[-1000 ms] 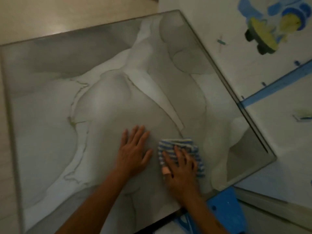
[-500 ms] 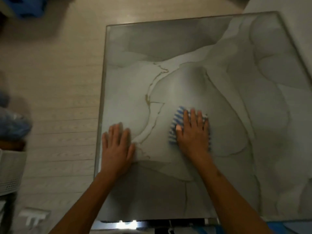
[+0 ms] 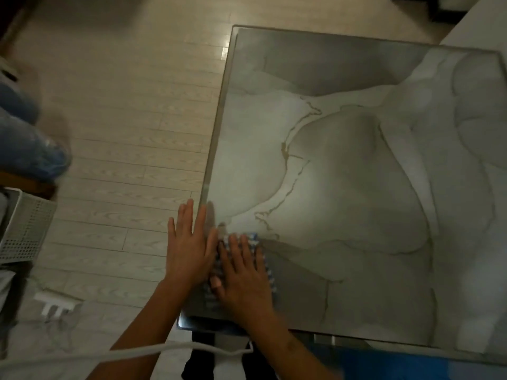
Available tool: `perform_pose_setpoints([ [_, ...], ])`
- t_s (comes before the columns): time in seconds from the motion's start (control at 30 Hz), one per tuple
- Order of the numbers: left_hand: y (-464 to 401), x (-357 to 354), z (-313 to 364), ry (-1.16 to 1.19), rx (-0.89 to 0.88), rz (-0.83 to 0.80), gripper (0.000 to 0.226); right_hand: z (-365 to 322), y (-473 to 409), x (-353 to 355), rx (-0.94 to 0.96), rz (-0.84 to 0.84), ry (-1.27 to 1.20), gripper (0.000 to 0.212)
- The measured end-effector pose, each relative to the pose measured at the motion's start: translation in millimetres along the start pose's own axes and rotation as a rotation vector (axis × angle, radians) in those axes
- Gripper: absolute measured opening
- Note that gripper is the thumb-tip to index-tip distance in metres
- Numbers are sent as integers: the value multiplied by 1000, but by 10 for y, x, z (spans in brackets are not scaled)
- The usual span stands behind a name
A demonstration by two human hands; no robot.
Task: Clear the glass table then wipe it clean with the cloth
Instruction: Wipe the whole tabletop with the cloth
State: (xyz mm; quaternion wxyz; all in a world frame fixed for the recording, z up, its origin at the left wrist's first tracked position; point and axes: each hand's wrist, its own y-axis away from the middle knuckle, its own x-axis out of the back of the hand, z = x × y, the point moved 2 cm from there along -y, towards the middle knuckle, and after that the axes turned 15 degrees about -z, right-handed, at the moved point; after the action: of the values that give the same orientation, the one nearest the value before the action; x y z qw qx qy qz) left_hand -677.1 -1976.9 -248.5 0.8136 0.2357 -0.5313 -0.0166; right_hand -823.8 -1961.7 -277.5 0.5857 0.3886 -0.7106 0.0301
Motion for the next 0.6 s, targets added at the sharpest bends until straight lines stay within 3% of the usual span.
perform_pose_setpoints([
  [0.1, 53, -25, -157, -49, -23, -39, 68, -148, 202, -144, -44, -35, -10, 81],
  [0.27, -66, -34, -284, -40, -98, -64, 67, 67, -183, 116, -59, 58, 11, 77],
  [0.43, -296, 9, -218, -110, -208, -44, 69, 532, -920, 685, -223, 118, -17, 70],
  [0.6, -536, 36, 57, -239, -383, -40, 73, 642, -552, 567, -432, 159, -88, 71],
])
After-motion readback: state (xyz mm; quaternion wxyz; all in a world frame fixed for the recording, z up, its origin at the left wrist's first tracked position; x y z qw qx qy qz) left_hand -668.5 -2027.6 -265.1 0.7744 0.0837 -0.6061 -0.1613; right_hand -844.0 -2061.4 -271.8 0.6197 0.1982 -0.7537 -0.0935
